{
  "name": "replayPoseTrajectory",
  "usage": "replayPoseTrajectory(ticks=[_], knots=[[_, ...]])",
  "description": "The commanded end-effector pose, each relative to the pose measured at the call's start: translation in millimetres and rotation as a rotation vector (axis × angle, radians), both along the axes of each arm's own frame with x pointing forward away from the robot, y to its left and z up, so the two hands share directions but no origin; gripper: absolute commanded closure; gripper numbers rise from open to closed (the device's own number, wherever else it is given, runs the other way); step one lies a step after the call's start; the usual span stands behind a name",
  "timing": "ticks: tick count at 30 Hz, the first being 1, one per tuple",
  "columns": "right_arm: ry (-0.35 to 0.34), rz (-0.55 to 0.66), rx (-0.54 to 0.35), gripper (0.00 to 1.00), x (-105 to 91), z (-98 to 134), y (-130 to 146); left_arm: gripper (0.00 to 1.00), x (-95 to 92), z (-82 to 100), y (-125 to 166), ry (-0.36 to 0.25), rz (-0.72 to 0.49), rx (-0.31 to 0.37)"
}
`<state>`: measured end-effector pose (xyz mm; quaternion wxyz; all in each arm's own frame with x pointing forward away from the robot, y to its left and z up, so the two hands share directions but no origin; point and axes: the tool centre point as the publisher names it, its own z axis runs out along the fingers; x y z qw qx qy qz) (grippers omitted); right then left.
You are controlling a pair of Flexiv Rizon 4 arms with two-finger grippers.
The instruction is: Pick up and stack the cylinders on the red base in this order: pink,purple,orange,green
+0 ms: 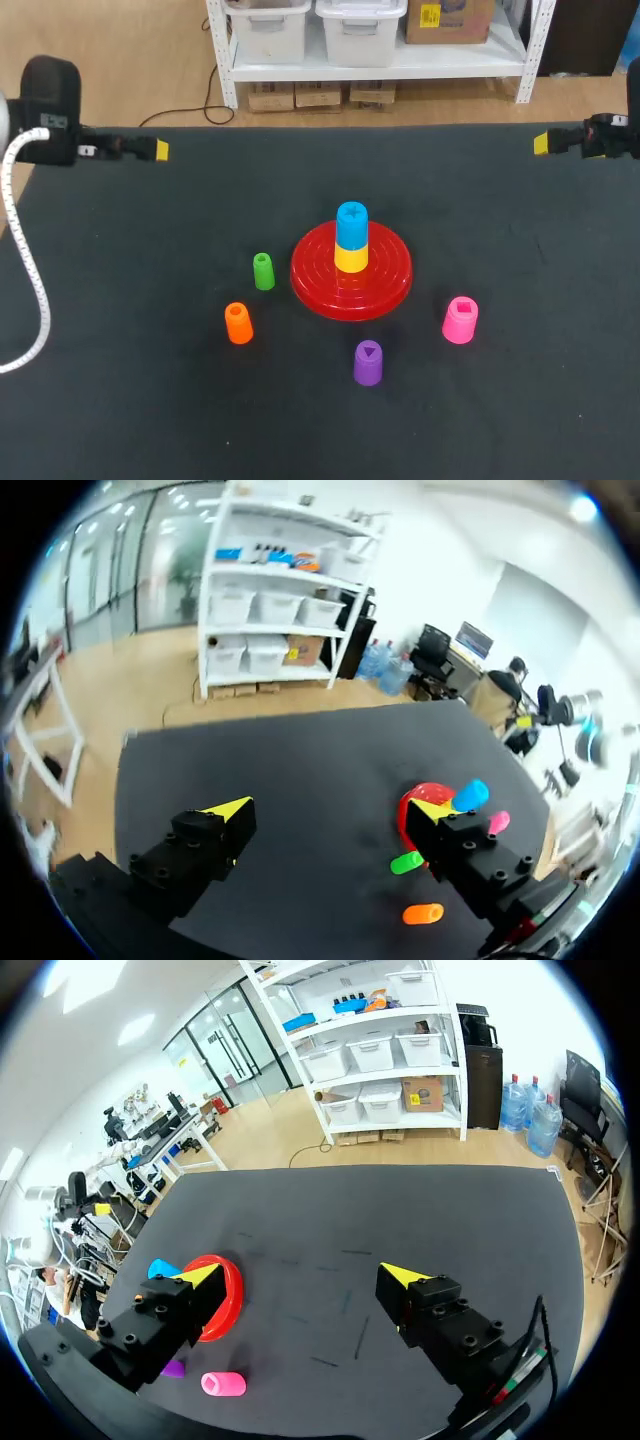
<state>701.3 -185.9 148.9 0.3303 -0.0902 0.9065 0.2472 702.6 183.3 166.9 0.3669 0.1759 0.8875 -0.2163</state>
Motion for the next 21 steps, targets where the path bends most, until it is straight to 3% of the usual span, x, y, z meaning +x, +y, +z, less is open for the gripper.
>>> replayPoseTrajectory(ticks=[1,2,4,8,11,12,14,21], knots=[[0.001,-0.003,-0.003,0.0,-0.5,0.6,0.5,0.0,-7.7,10.2,8.5,-0.14,-0.274,0.025],[0.001,-0.003,-0.003,0.0,-0.5,0.6,0.5,0.0,-10.0,13.2,9.6,-0.182,-0.363,0.03],[0.001,-0.003,-0.003,0.0,-0.5,0.6,0.5,0.0,-14.7,17.0,10.9,-0.209,-0.56,0.052],[0.001,-0.003,-0.003,0.0,-0.5,0.6,0.5,0.0,-25.6,26.8,12.9,-0.233,-0.898,0.022],[0.001,-0.003,-0.003,0.0,-0.5,0.6,0.5,0.0,-33.2,32.6,9.4,-0.259,-1.033,0.065],[0.001,-0.003,-0.003,0.0,-0.5,0.6,0.5,0.0,-34.3,34.3,6.8,-0.289,-1.023,0.089],[0.001,-0.003,-0.003,0.0,-0.5,0.6,0.5,0.0,-31.8,36.8,1.0,-0.266,-0.954,0.098],[0.001,-0.003,-0.003,0.0,-0.5,0.6,0.5,0.0,-31.8,36.8,1.0,-0.266,-0.954,0.098]])
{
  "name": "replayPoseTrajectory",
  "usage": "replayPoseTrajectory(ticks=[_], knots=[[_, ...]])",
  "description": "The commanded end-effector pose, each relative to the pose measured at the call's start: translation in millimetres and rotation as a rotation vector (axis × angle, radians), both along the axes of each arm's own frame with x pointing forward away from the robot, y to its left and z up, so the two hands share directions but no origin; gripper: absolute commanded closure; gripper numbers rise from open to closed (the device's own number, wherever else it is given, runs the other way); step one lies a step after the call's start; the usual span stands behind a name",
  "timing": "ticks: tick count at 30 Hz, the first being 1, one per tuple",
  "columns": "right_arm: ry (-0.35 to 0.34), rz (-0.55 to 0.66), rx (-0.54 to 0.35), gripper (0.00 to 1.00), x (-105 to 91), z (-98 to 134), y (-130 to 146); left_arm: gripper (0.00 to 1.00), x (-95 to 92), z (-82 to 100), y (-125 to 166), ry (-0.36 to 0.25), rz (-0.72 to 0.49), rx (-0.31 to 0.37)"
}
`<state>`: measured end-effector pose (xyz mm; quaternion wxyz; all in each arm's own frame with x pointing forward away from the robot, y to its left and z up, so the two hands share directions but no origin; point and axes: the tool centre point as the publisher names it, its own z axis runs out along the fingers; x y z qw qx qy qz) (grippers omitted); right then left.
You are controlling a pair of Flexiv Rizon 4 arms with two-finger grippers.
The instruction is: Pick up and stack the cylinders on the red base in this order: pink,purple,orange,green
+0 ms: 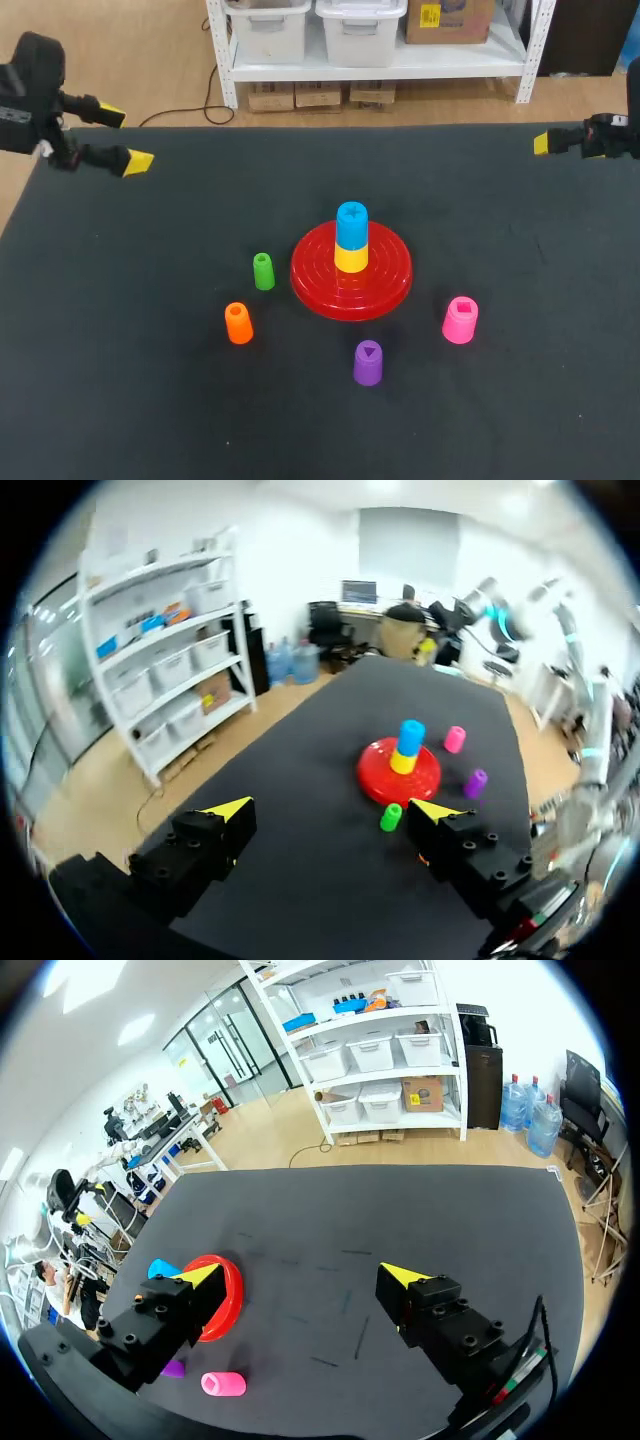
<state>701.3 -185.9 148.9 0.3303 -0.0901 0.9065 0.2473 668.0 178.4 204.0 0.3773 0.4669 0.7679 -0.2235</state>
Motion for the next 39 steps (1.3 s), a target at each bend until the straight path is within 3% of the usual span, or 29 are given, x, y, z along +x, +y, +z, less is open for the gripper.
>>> replayPoseTrajectory(ticks=[1,5,7,10,14,17,21,33,39], knots=[[0.001,-0.002,-0.003,0.0,-0.5,0.6,0.5,0.0,2.8,-0.3,5.8,-0.001,-0.388,-0.005],[0.001,-0.002,-0.003,0.0,-0.5,0.6,0.5,0.0,0.3,-1.6,3.2,-0.013,-0.41,0.011],[0.001,-0.002,-0.003,0.0,-0.5,0.6,0.5,0.0,-5.1,-2.7,-4.3,-0.035,-0.524,0.061],[0.001,-0.002,-0.003,0.0,-0.5,0.6,0.5,0.0,-9.0,-9.3,-7.6,0.02,-0.597,0.062],[0.001,-0.002,-0.003,0.0,-0.5,0.6,0.5,0.0,-11.6,-21.5,-9.0,0.06,-0.601,0.084],[0.001,-0.002,-0.003,0.0,-0.5,0.6,0.5,0.0,-13.1,-32.2,-13.5,0.065,-0.647,0.103],[0.001,-0.002,-0.003,0.0,-0.5,0.6,0.5,0.0,-10.2,-35.5,-16.6,0.035,-0.655,0.18],[0.001,-0.002,-0.003,0.0,-0.5,0.6,0.5,0.0,-11.6,-34.4,-25.2,0.014,-0.712,0.031],[0.001,-0.002,-0.003,0.0,-0.5,0.6,0.5,0.0,-14.7,-34.6,-32.1,0.008,-0.745,0.049]])
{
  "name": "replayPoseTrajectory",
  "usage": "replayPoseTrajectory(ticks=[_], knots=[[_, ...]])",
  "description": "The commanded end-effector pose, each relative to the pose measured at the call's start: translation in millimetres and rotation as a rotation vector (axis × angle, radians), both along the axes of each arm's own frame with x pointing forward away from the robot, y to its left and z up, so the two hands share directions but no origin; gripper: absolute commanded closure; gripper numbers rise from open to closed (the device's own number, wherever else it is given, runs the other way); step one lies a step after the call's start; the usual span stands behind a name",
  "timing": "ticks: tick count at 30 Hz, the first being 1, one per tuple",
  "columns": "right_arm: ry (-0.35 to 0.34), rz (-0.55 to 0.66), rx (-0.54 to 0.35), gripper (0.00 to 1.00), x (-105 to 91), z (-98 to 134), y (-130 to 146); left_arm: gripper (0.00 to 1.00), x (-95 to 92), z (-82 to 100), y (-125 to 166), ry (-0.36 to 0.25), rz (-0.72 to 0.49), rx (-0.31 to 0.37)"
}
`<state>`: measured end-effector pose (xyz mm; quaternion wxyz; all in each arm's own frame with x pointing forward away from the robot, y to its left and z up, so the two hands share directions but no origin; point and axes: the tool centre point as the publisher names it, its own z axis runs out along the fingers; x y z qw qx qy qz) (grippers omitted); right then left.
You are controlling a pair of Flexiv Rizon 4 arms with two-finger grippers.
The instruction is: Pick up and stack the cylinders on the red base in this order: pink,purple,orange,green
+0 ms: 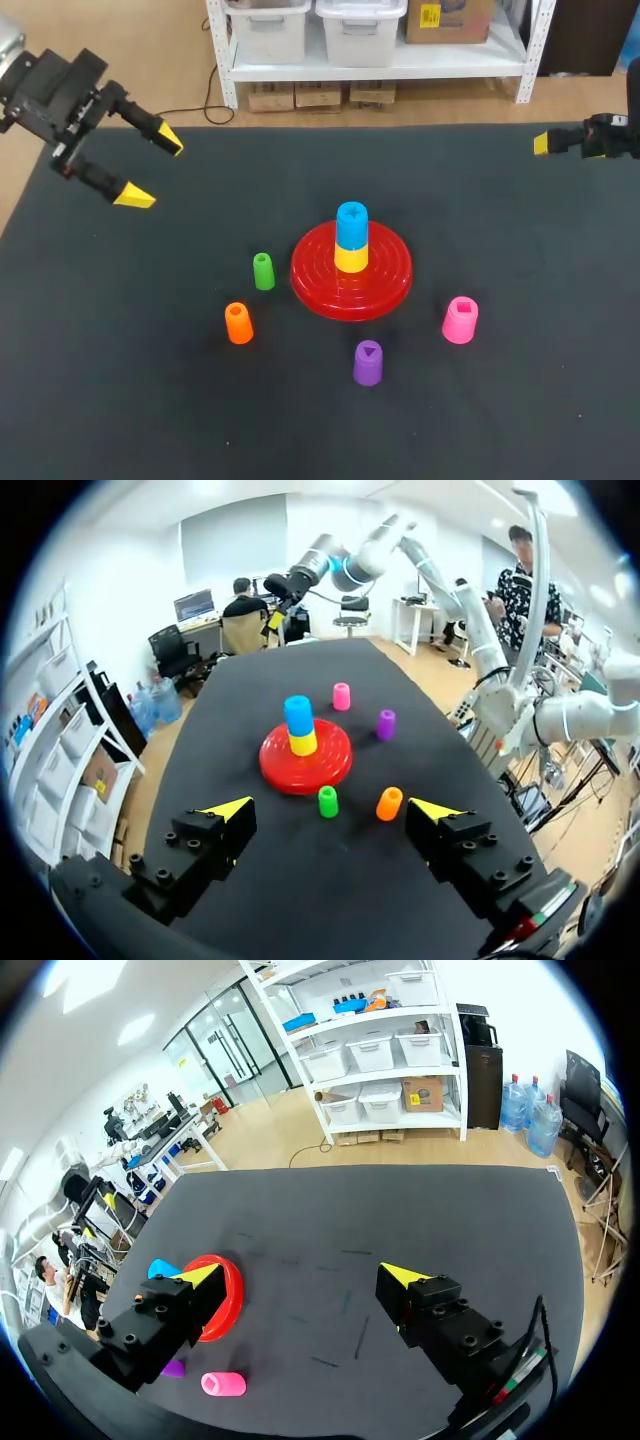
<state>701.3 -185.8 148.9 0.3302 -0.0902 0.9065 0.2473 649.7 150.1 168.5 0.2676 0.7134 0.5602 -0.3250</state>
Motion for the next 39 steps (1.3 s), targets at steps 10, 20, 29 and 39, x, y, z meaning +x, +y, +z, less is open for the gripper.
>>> replayPoseTrajectory(ticks=[10,20,29,39], knots=[[0.001,-0.003,-0.003,0.0,-0.5,0.6,0.4,0.0,-4.0,-1.5,-9.7,-0.066,-0.064,0.057],[0.001,-0.003,-0.003,0.0,-0.5,0.6,0.4,0.0,-5.8,-0.8,-15.9,-0.071,-0.074,0.06],[0.001,-0.003,-0.003,0.0,-0.5,0.6,0.4,0.0,-5.9,-0.1,-17.6,-0.085,-0.082,0.068],[0.001,-0.003,-0.003,0.0,-0.5,0.6,0.4,0.0,-6.4,0.0,-18.8,-0.092,-0.085,0.07]])
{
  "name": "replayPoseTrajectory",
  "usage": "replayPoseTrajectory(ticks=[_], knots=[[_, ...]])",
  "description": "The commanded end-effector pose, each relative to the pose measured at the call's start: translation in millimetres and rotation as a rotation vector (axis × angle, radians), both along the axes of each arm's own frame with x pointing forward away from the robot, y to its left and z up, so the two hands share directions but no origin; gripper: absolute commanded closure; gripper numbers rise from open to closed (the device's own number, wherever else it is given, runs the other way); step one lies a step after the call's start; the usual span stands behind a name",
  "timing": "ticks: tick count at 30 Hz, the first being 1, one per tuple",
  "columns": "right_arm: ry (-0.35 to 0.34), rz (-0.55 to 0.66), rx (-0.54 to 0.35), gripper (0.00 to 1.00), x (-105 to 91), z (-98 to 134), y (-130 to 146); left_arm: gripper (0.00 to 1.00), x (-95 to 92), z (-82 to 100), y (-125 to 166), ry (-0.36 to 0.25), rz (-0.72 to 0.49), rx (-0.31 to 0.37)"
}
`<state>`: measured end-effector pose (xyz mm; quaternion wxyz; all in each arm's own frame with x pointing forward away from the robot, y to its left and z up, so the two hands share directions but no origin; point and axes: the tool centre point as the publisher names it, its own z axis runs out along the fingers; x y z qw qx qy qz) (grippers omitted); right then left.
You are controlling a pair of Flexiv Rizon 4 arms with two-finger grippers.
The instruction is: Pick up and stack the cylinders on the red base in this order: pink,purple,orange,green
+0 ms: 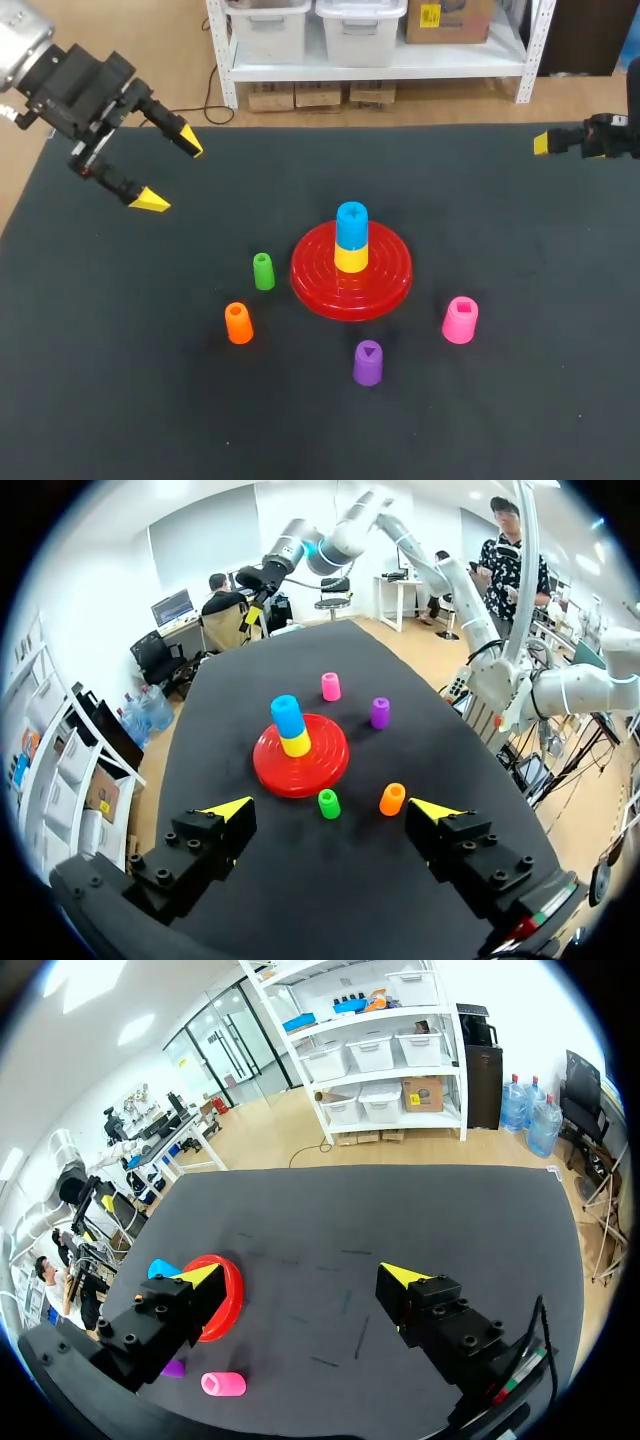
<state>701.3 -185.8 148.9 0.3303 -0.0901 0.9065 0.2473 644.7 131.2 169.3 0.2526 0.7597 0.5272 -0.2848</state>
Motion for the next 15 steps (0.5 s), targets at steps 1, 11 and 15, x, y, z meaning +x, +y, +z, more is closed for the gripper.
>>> replayPoseTrajectory(ticks=[1,11,15], knots=[[0.001,-0.002,-0.003,0.0,-0.5,0.6,0.4,0.0,-1.4,-0.8,0.2,-0.004,0.002,0.0],[-0.146,0.192,-0.204,0.0,-24.7,15.3,12.4,0.0,-1.4,-0.8,0.2,-0.004,0.002,0.0],[-0.189,0.287,-0.351,0.0,-45.5,9.6,10.4,0.0,-1.4,-0.8,0.2,-0.004,0.002,0.0]])
